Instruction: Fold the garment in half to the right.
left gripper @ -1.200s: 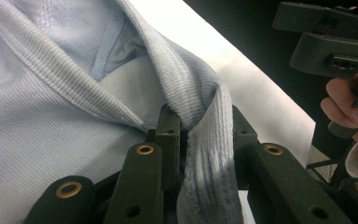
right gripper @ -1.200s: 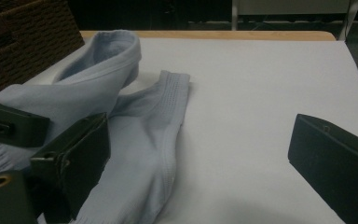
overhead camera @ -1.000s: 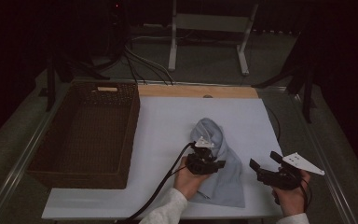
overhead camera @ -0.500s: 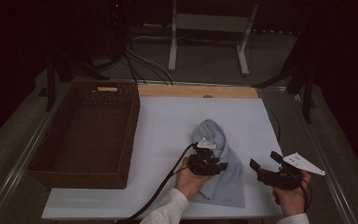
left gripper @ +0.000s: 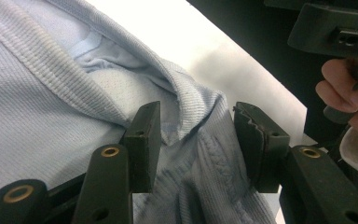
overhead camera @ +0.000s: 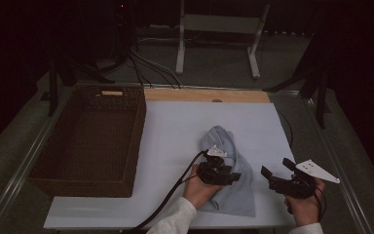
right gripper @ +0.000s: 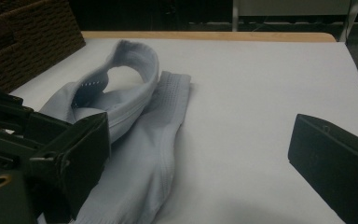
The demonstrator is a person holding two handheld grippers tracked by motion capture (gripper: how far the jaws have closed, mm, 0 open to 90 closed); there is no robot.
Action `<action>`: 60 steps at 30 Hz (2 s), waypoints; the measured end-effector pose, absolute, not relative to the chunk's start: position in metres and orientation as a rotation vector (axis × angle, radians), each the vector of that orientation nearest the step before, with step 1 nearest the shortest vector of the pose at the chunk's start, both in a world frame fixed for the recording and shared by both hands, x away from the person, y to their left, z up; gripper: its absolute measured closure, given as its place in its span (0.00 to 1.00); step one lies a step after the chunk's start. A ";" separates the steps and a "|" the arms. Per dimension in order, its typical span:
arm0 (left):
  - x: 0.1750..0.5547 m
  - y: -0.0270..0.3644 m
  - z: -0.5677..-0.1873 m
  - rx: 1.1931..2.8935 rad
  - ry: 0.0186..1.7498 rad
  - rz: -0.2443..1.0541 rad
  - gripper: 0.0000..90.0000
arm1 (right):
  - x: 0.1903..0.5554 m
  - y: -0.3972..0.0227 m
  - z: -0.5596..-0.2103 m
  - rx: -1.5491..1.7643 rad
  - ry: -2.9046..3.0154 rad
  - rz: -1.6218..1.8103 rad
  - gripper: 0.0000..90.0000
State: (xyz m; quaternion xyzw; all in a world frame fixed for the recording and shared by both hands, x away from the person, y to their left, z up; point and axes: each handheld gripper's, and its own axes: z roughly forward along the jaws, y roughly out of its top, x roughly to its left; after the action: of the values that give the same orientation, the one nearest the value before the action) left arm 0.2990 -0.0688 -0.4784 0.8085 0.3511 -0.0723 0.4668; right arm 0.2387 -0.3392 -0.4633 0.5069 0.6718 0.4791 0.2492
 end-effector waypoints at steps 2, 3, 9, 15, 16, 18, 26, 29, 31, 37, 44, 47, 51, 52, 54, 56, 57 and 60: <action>0.299 -0.069 -0.478 1.985 0.857 -0.178 0.59 | 0.239 -0.339 -0.463 1.381 1.830 1.304 0.07; 0.299 -0.068 -0.478 1.987 0.852 -0.179 0.59 | 0.239 -0.339 -0.463 1.381 1.831 1.304 0.07; 0.298 -0.068 -0.477 1.976 0.835 -0.190 0.56 | 0.239 -0.339 -0.463 1.381 1.832 1.305 0.07; 0.297 -0.070 -0.477 1.981 0.825 -0.194 0.51 | 0.239 -0.339 -0.464 1.380 1.834 1.305 0.07; 0.297 -0.070 -0.476 1.981 0.824 -0.194 0.48 | 0.239 -0.339 -0.464 1.381 1.835 1.304 0.07; 0.296 -0.070 -0.476 1.980 0.817 -0.197 0.44 | 0.239 -0.339 -0.464 1.381 1.835 1.304 0.07; 0.292 -0.070 -0.472 1.986 0.785 -0.170 0.28 | 0.239 -0.338 -0.464 1.379 1.840 1.302 0.07; 0.291 -0.069 -0.470 1.984 0.780 -0.150 0.23 | 0.239 -0.338 -0.464 1.379 1.843 1.303 0.07; 0.290 -0.067 -0.468 1.979 0.773 -0.139 0.20 | 0.239 -0.338 -0.464 1.376 1.844 1.303 0.07; 0.289 -0.061 -0.463 1.994 0.753 -0.084 0.13 | 0.239 -0.337 -0.464 1.374 1.848 1.305 0.07; 0.288 -0.055 -0.461 2.007 0.734 -0.019 0.01 | 0.239 -0.336 -0.464 1.373 1.850 1.307 0.07; 0.288 -0.052 -0.460 2.016 0.730 0.013 0.01 | 0.239 -0.335 -0.464 1.375 1.851 1.308 0.07; 0.290 -0.047 -0.460 2.013 0.742 0.037 0.01 | 0.239 -0.335 -0.464 1.371 1.854 1.311 0.07; 0.291 -0.045 -0.460 2.014 0.743 0.045 0.01 | 0.239 -0.335 -0.464 1.371 1.854 1.312 0.07; 0.292 -0.042 -0.460 2.010 0.745 0.054 0.01 | 0.240 -0.334 -0.464 1.373 1.856 1.312 0.07; 0.292 -0.040 -0.460 2.001 0.749 0.064 0.01 | 0.240 -0.334 -0.464 1.371 1.856 1.312 0.07; 0.292 -0.038 -0.461 1.998 0.747 0.068 0.01 | 0.240 -0.334 -0.464 1.371 1.856 1.314 0.07; 0.292 -0.033 -0.462 2.001 0.749 0.084 0.01 | 0.240 -0.333 -0.464 1.370 1.860 1.315 0.07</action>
State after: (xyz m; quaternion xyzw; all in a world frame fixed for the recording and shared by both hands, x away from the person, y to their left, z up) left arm 0.2924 -0.0335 -0.4616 0.8205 0.3070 0.0346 0.4810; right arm 0.2395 -0.3331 -0.4640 0.5003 0.6794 0.4805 0.2394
